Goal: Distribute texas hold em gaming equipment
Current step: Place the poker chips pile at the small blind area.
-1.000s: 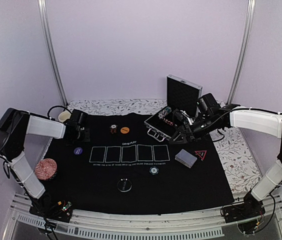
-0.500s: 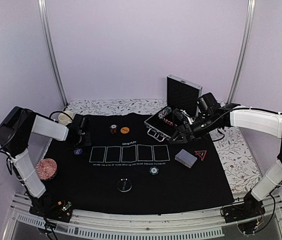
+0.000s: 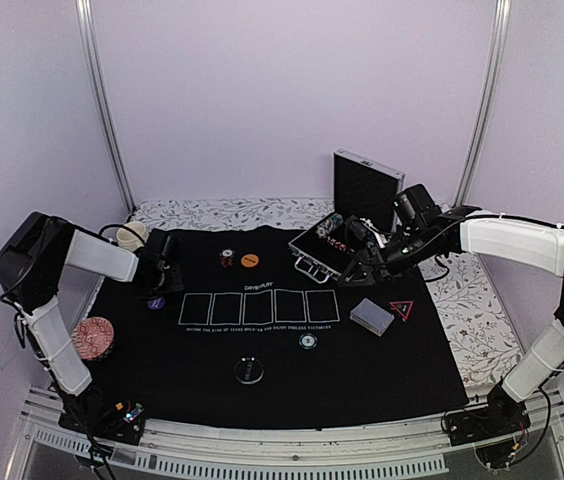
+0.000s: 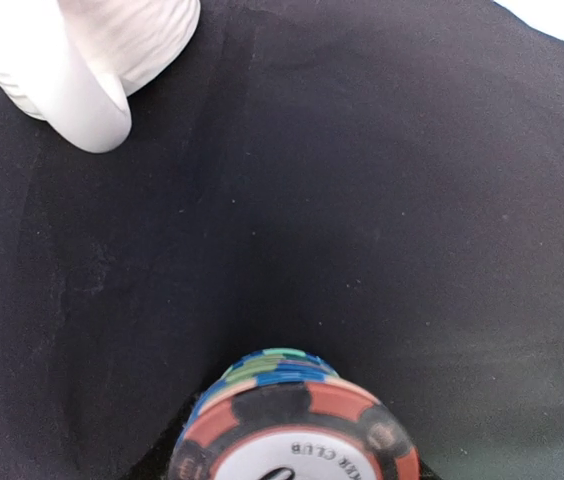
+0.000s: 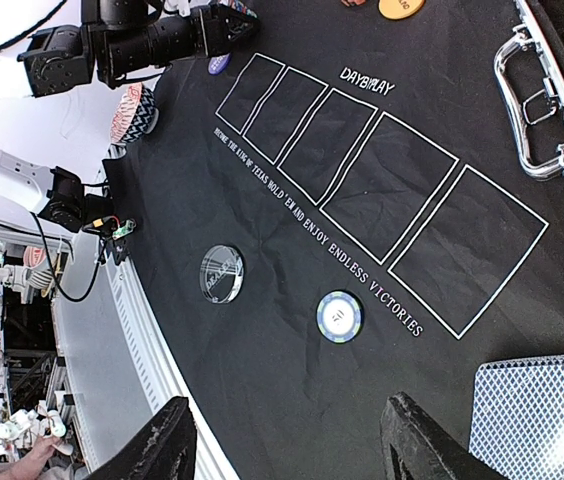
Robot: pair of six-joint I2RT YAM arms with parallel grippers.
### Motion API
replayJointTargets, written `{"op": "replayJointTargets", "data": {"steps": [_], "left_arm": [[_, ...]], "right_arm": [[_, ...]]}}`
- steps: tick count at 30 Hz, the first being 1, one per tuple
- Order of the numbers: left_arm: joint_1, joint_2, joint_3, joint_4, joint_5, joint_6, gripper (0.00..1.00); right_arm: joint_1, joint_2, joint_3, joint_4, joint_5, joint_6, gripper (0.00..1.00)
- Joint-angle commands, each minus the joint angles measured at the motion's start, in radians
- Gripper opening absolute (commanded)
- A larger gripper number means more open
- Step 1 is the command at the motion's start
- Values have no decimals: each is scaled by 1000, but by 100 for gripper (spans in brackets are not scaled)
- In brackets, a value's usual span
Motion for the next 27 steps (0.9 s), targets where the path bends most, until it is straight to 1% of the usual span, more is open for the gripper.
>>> {"op": "replayJointTargets", "data": {"steps": [1,6,11,20,27], "left_arm": [[4,22,20,-12,-16,-31,1],[3,18,18,-20,-13,-41,11],[4,23,27,-33,-13,-46,18],[3,27,35,-51,-14,-58,26],[3,27,37,-58,-14,-67,30]], "right_arm": [[-5,-9,29,-8,-8,-2,65],[-6,-13,30,-9,-8,-2,65],[-6,-18,29,-9,-7,0,65],[-6,-41,28,-12,1,4,65],[-5,-50,32,-16,7,3,65]]}}
